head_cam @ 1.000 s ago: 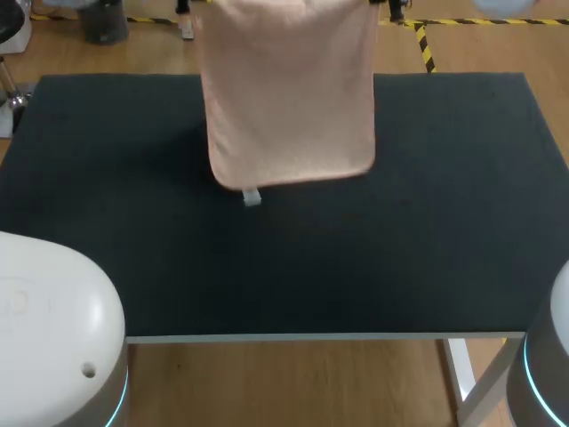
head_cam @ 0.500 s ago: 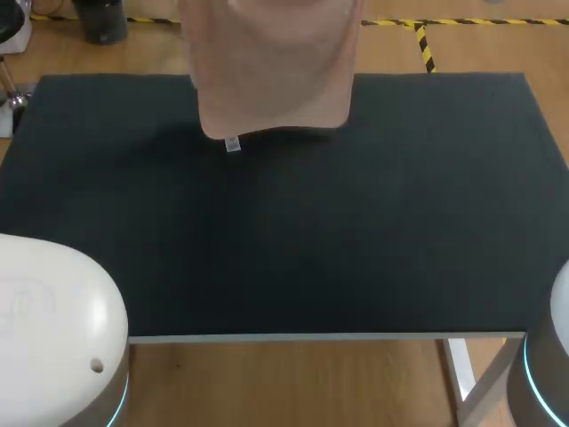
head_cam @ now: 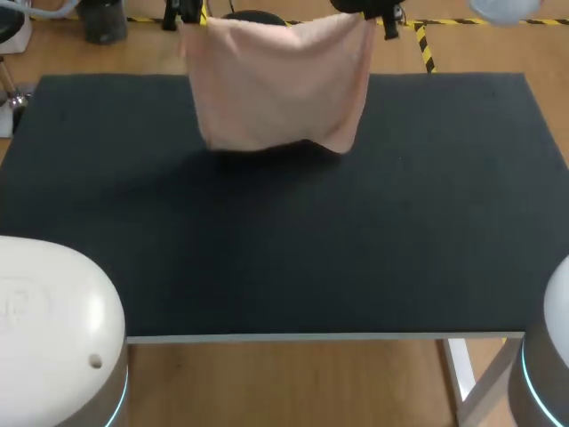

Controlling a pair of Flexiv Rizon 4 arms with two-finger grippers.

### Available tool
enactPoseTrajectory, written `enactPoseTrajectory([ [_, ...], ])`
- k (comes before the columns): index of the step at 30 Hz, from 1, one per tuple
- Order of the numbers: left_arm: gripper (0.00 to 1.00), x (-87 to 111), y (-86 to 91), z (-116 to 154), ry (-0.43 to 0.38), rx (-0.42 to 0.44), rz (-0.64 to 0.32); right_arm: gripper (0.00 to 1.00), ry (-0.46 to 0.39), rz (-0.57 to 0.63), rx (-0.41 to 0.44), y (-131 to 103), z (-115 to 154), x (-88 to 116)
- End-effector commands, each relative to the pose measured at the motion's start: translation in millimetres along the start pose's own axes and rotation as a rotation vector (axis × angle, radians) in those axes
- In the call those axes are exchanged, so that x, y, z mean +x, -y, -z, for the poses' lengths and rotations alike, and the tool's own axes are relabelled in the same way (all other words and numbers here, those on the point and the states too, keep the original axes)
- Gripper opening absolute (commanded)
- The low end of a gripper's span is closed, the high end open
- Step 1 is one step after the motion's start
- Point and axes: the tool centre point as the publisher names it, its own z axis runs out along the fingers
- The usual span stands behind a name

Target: Fold the towel

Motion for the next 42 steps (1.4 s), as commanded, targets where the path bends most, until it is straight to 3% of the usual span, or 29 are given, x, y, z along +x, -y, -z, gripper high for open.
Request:
enactPoseTrajectory([
  [1,0.00,28.5,1.9,16.4,-0.008,0.004,-0.016,0.00,-0.010,-0.002,-0.011,-0.8,20.3,26.1],
  [7,0.00,60.9,12.0,11.3,-0.070,0.018,-0.039,0.00,-0.096,-0.007,-0.038,-11.5,23.7,63.1],
  [12,0.00,87.4,15.9,-11.6,-0.164,0.033,-0.011,0.00,-0.195,-0.016,-0.027,-16.7,4.1,95.5],
  [21,0.00,118.7,-0.6,-61.5,-0.308,0.006,0.115,0.00,-0.335,-0.049,-0.030,-25.5,-41.6,144.0],
  [29,0.00,107.8,-17.3,-107.5,-0.373,-0.070,0.141,0.00,-0.337,-0.062,0.046,-24.2,-104.0,142.8],
  [34,0.00,100.3,-24.1,-136.1,-0.418,-0.093,0.164,0.00,-0.394,-0.086,0.070,-23.9,-144.4,146.2],
  [42,0.00,86.8,-36.4,-179.0,-0.468,-0.136,0.170,0.00,-0.418,-0.129,0.108,-23.5,-184.8,145.0],
])
